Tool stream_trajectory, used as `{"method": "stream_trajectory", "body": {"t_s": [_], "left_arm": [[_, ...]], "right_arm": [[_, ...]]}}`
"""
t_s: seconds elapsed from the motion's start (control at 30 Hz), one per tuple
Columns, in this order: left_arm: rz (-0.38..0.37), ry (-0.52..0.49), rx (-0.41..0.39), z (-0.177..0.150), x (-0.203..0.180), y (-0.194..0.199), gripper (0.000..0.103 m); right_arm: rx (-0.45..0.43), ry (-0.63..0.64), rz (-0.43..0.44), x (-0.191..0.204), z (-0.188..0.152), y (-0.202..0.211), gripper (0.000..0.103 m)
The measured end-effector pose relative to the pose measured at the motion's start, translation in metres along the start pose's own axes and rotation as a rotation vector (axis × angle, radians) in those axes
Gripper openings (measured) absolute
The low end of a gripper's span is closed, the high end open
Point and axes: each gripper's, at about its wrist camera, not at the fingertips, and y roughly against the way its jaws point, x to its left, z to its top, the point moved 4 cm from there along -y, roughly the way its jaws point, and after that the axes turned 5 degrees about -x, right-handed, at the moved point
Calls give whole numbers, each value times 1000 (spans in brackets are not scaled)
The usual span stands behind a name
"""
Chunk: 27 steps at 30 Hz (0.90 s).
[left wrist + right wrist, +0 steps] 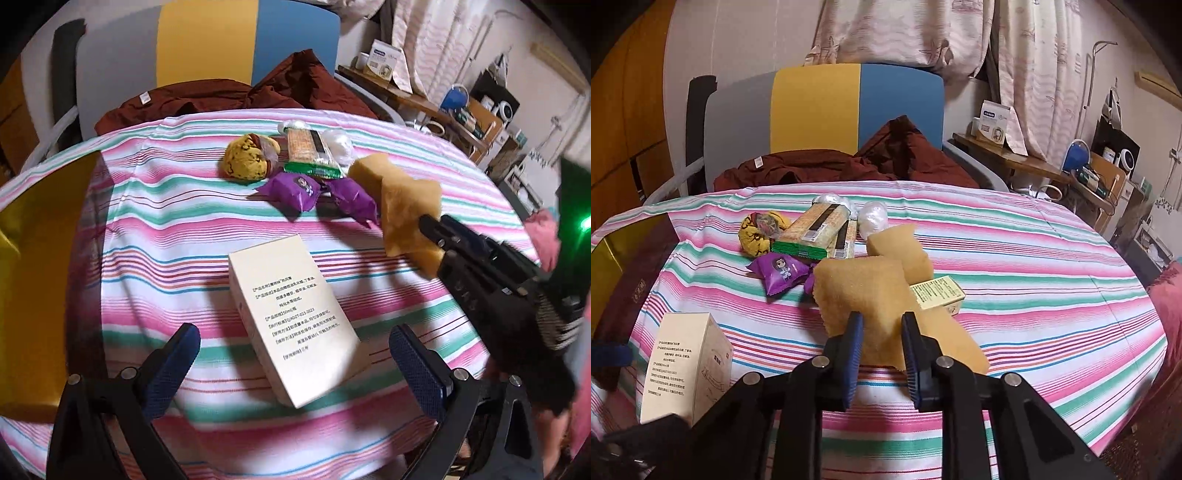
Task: Organize objects
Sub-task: 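Grasp the white printed box with the left tool while the right tool grasps a tan sponge, then carry the white box into the gold tray with the left tool while the right tool carries the sponge there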
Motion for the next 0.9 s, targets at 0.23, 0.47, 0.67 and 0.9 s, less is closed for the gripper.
{"method": "stream_trajectory", "body": {"t_s": [0.23,0.47,0.67,0.9], "left_arm": [[20,-8,49,-12,11,-24,72],[2,27,35,-18,29,-23,51],[-10,54,-2,-21,39,-8,50],[-28,50,-89,-15,48,26,50]], "right_arm": [[-3,-9,2,0,-1,2,20],[-1,-24,0,2,-3,4,19],[-24,-20,17,11,1,13,9],[-16,-83,89,17,5,18,6]]}}
